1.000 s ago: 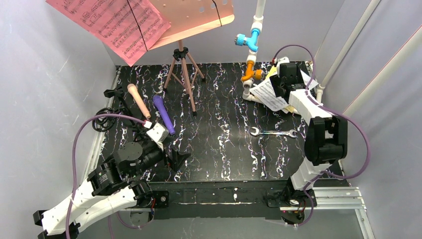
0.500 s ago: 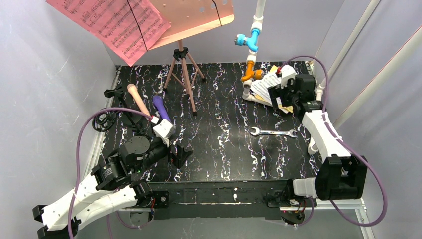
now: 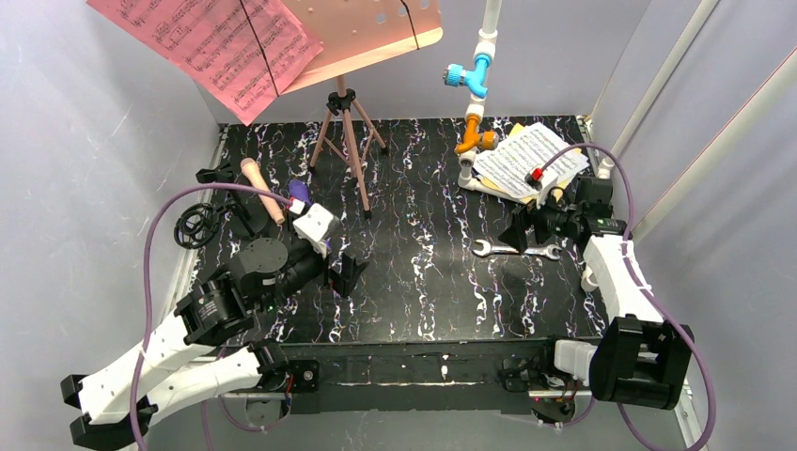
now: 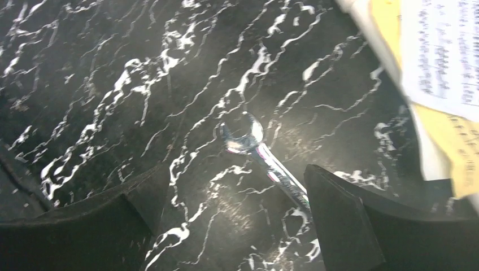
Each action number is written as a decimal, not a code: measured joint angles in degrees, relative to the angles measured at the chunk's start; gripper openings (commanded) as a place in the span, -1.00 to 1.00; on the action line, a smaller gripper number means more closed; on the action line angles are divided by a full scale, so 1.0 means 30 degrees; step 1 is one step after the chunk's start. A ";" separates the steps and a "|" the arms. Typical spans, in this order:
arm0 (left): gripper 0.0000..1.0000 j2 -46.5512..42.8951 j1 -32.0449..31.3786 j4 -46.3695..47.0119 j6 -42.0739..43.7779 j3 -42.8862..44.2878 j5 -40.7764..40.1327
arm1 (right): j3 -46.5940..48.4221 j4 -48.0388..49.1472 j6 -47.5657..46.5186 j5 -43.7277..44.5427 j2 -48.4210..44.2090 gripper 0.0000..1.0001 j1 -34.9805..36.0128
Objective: Pack up the instrument practice props
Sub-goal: Place the sheet music at the center of the board, then pick up the sheet music from the music stand.
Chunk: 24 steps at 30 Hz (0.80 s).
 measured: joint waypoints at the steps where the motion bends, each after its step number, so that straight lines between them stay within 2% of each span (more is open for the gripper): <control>1: 0.99 0.0306 0.0000 0.0022 0.0153 0.0291 -0.0153 | -0.0306 -0.0197 -0.0124 -0.0423 -0.0160 0.97 -0.0044; 7: 0.99 0.1661 0.0182 0.0124 0.1049 0.1661 -0.0903 | -0.0947 -0.0437 -0.0583 -0.2237 -0.0721 0.97 -0.0175; 10: 0.99 0.2208 0.1173 -0.0015 0.1392 0.2973 -0.0794 | -0.0954 -0.0495 -0.0765 -0.2586 -0.0721 0.97 -0.0211; 12: 0.99 0.2455 0.2557 -0.0168 0.1523 0.4124 -0.0328 | -0.0954 -0.0670 -0.0867 -0.2732 -0.0729 0.97 -0.0211; 16: 0.99 0.3162 0.6812 -0.0612 0.1071 0.6681 0.1581 | -0.0954 -0.0903 -0.1064 -0.2841 -0.0794 0.97 -0.0211; 20: 0.99 0.4299 1.0790 -0.0583 -0.0474 0.8808 0.4452 | -0.0954 -0.1180 -0.1217 -0.3024 -0.0998 0.97 -0.0211; 24: 0.99 0.5450 1.3850 0.0109 -0.2448 0.9755 0.6878 | -0.0954 -0.1253 -0.1268 -0.3155 -0.1166 0.97 -0.0211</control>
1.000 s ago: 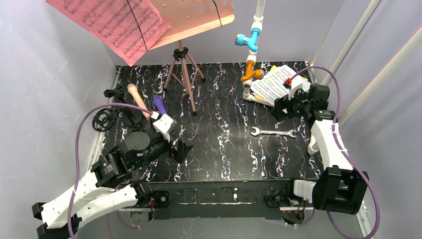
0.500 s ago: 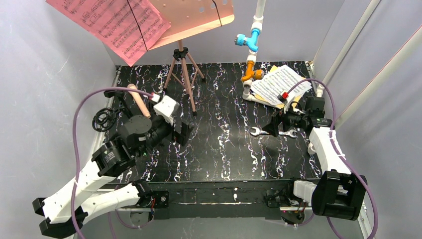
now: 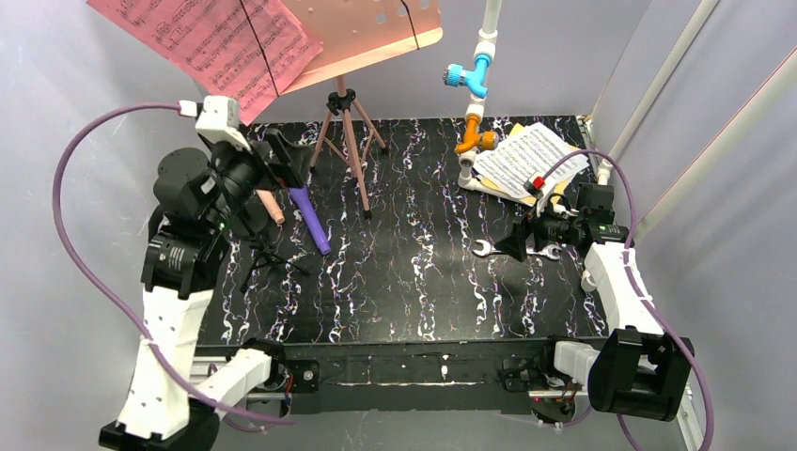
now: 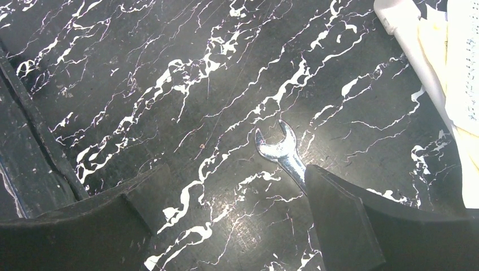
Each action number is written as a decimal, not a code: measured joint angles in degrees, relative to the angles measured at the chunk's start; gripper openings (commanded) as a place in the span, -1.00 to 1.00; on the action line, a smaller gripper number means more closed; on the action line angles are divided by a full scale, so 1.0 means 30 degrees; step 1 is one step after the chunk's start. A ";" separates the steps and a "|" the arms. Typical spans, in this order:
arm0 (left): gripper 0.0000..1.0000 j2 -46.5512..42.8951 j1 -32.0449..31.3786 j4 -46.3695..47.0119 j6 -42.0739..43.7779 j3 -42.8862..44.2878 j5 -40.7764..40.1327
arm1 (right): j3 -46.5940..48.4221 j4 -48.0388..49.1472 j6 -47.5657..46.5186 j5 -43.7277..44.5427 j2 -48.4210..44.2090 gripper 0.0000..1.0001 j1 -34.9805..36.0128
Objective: Pack up the instrument practice props
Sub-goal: Pick up the sheet music from the music stand.
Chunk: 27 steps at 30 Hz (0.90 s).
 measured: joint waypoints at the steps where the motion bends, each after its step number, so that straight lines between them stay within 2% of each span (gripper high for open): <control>1: 0.99 0.0160 0.0583 0.0204 -0.0423 0.0015 0.0350 | 0.0000 0.0000 -0.0007 0.0000 -0.0036 0.97 0.0000; 4: 0.99 0.0874 0.3949 0.1479 -0.2659 -0.0036 0.1916 | 0.0000 -0.0007 -0.0015 0.0000 -0.0102 0.97 0.0000; 6: 0.99 0.1122 0.5450 0.2550 -0.3985 -0.0211 0.2433 | 0.0000 -0.0007 -0.0022 -0.0007 -0.0117 0.97 0.0000; 8: 0.99 0.1275 0.6812 0.4320 -0.5683 -0.0685 0.2929 | 0.0000 -0.0015 -0.0022 0.0000 -0.0117 0.97 0.0000; 9: 0.99 0.1297 0.7963 0.7074 -0.7970 -0.1785 0.3512 | 0.0000 -0.0015 -0.0022 0.0000 -0.0117 0.97 0.0000; 13: 0.99 0.1282 0.9391 1.2655 -1.1103 -0.4495 0.3869 | 0.0000 -0.0015 -0.0029 0.0000 -0.0117 0.97 0.0000; 16: 0.99 0.1778 1.0309 1.5096 -1.2983 -0.5778 0.3745 | 0.0000 -0.0022 -0.0066 0.0000 -0.0117 0.97 0.0000; 20: 0.99 0.2113 1.0535 1.6415 -1.4018 -0.6441 0.3410 | 0.0000 -0.0036 -0.0087 0.0000 -0.0117 0.97 0.0000; 27: 0.99 0.1734 1.0659 1.6881 -1.4251 -0.6907 0.1821 | 0.0000 -0.0066 -0.0087 0.0000 -0.0117 0.97 0.0000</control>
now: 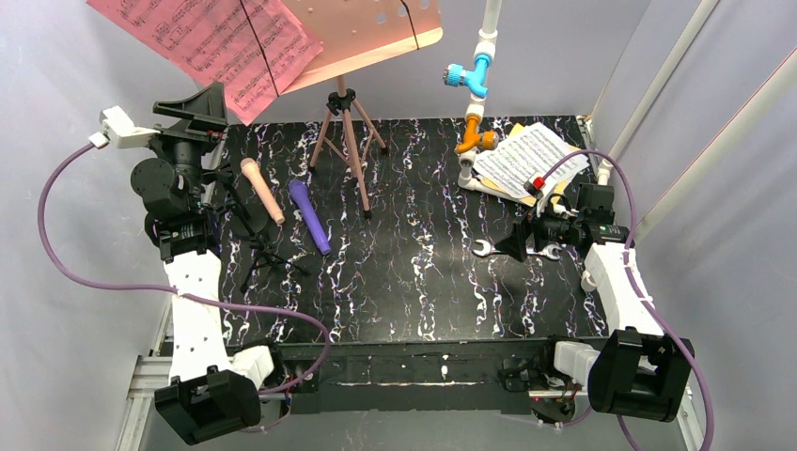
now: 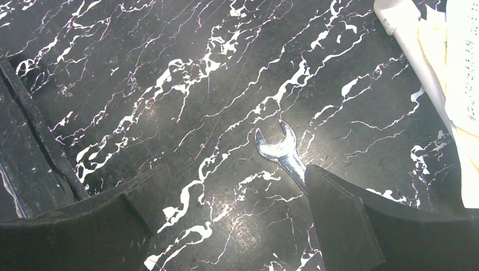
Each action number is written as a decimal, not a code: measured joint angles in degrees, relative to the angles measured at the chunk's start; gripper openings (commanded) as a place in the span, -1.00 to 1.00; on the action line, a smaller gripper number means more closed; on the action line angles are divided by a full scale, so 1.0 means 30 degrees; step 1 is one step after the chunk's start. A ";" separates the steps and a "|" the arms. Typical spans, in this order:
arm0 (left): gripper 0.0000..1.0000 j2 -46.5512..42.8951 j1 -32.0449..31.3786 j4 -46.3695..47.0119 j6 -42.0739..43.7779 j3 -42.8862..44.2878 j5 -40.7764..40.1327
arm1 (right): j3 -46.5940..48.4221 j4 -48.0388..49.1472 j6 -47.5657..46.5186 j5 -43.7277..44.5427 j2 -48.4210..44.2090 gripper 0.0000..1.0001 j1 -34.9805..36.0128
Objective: Pack up the instrument practice props
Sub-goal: Pick up the sheet music from the music stand.
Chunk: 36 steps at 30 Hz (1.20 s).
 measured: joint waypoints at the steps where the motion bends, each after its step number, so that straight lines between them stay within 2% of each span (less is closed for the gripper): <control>1: 0.99 0.0080 0.0000 0.0219 0.0015 0.0000 -0.0102 | 0.0000 -0.0007 0.0000 0.0000 0.0000 0.97 0.0000; 15: 0.96 0.3694 0.0022 0.4167 -0.0692 0.0736 -0.0576 | 0.0000 -0.0007 -0.0007 0.0015 0.0007 0.97 0.0000; 23: 0.55 0.5391 0.0313 0.6834 -0.2565 0.2324 0.0015 | 0.0000 -0.0007 -0.0007 0.0022 0.0015 0.97 0.0000; 28: 0.46 0.6885 0.0678 0.8976 -0.4277 0.2659 0.0627 | 0.0000 -0.0007 -0.0015 0.0051 0.0044 0.97 0.0000; 30: 0.36 0.7169 0.0750 0.9180 -0.4510 0.2659 0.0889 | 0.0000 -0.0007 -0.0015 0.0080 0.0044 0.97 0.0000; 35: -0.16 0.7249 0.0758 0.9836 -0.4714 0.2681 0.1377 | 0.0000 -0.0007 -0.0058 0.0080 0.0044 0.97 0.0000; 36: -0.34 0.7249 0.0758 1.0018 -0.4707 0.2681 0.1450 | 0.0000 -0.0007 -0.0066 0.0080 0.0044 0.97 0.0000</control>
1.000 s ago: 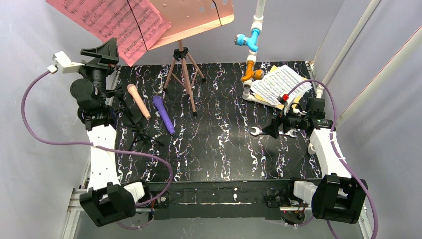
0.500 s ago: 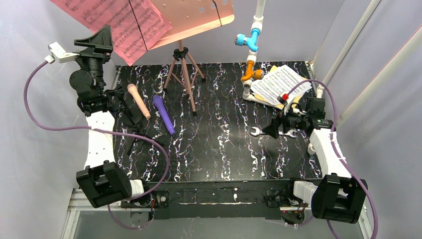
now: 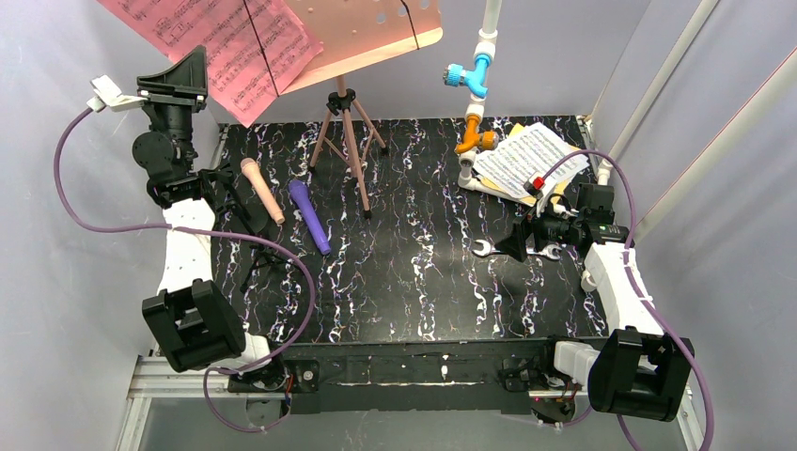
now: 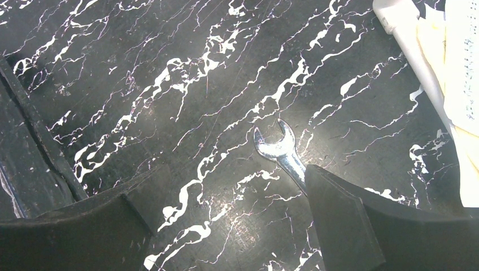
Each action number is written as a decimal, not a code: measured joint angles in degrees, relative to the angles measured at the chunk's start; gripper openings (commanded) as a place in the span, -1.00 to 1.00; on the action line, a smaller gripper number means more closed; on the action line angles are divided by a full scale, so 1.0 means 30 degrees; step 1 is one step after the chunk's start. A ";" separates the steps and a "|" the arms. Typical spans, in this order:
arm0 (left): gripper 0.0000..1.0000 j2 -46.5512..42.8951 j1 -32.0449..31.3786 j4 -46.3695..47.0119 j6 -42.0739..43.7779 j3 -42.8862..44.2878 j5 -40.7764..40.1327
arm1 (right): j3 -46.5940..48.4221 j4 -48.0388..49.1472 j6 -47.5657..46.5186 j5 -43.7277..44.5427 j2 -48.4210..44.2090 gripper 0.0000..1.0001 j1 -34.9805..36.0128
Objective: Pack up the instrument practice props
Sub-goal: Pick up the sheet music from the music stand.
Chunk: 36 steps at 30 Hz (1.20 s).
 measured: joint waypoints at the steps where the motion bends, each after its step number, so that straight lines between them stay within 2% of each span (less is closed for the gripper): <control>1: -0.54 0.0000 -0.0007 0.0168 0.0007 0.0000 0.0066 | 0.0000 0.0007 -0.0007 0.0000 0.0000 0.97 0.0000; 3: -0.90 0.0000 -0.0007 0.0444 -0.0102 0.0000 0.0124 | 0.0000 0.0000 -0.0015 0.0000 0.0000 0.97 0.0000; 4: -1.00 0.0000 0.0000 0.0641 -0.0087 0.0000 0.0153 | 0.0000 0.0000 -0.0022 0.0007 0.0000 0.97 0.0000; 12: -1.00 -0.0408 0.0248 0.1596 0.0852 -0.0168 0.0146 | 0.0000 0.0000 -0.0153 0.0087 0.0000 0.97 0.0000; 19: -1.00 -0.3082 0.1122 0.2047 0.1231 -0.2747 -0.2222 | 0.0000 0.0000 -0.0211 0.0182 0.0000 0.97 0.0000; 26: -1.00 -0.3453 0.1406 0.2637 0.0481 -0.4197 -0.3541 | 0.0000 0.0007 -0.0219 0.0379 0.0000 0.97 0.0000; 31: -1.00 -0.3585 0.1421 0.3235 0.0488 -0.3453 -0.2805 | 0.0000 0.0000 -0.0219 0.0430 0.0000 0.97 0.0000; 36: -1.00 -0.3898 0.1246 0.4116 0.0801 -0.0918 -0.0896 | -0.0007 0.0007 -0.0226 0.0430 0.0000 0.97 0.0000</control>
